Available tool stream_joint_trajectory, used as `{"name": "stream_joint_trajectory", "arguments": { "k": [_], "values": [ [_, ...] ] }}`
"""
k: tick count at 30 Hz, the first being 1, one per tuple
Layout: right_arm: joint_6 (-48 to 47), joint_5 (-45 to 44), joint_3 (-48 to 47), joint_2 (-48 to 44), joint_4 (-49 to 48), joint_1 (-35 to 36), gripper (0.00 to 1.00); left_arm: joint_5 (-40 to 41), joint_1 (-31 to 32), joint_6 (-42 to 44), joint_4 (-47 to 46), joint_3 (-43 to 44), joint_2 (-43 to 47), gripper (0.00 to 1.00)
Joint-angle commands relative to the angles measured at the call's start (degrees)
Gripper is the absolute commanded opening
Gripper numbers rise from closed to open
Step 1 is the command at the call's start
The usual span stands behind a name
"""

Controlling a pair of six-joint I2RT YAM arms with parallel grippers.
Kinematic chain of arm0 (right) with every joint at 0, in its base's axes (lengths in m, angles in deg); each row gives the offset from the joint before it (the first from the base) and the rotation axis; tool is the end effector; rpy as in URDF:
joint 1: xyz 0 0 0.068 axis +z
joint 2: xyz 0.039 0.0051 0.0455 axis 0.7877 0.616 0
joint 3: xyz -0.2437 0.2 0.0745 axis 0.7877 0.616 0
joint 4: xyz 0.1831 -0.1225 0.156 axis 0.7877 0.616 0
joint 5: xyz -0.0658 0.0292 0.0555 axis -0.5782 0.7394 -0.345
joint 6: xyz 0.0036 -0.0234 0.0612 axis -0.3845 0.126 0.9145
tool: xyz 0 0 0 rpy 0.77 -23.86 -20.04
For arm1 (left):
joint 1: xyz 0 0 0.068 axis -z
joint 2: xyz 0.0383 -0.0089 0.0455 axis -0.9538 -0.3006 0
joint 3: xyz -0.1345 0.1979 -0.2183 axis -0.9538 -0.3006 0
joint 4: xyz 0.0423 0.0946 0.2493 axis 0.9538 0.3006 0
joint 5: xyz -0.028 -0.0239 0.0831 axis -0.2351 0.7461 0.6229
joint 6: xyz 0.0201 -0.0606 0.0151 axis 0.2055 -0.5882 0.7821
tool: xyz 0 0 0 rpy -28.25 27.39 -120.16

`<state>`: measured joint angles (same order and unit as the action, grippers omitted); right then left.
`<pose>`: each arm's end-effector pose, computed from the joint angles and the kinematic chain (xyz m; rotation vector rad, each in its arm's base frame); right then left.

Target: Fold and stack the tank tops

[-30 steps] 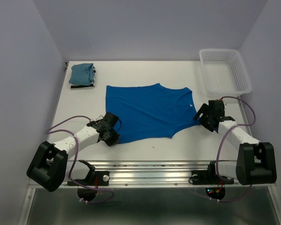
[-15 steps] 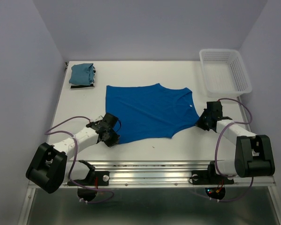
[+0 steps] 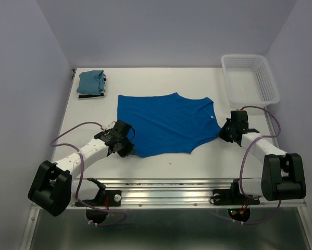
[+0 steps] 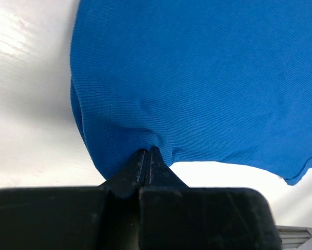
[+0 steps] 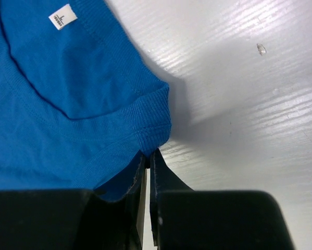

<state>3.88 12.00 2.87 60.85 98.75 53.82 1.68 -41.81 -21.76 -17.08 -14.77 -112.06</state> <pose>0.2445 0.0070 0.2005 0.6920 2.4013 0.2389 0.1867 -0.1081 0.2137 -0.7590 2.5725 -0.5101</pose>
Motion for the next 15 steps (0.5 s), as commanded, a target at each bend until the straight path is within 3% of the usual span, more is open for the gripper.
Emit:
{"name": "stream_joint_trajectory", "arguments": {
  "k": [1,15],
  "values": [
    [-1.7,0.6,-3.3,-1.3,0.1,-0.4,0.01,-0.9,-1.2,3.1,0.0,3.1,0.9,0.00],
    [-2.7,3.7,-11.3,0.6,3.5,-0.4,0.01,-4.9,-7.1,8.9,0.1,9.5,1.2,0.00]
  ]
}}
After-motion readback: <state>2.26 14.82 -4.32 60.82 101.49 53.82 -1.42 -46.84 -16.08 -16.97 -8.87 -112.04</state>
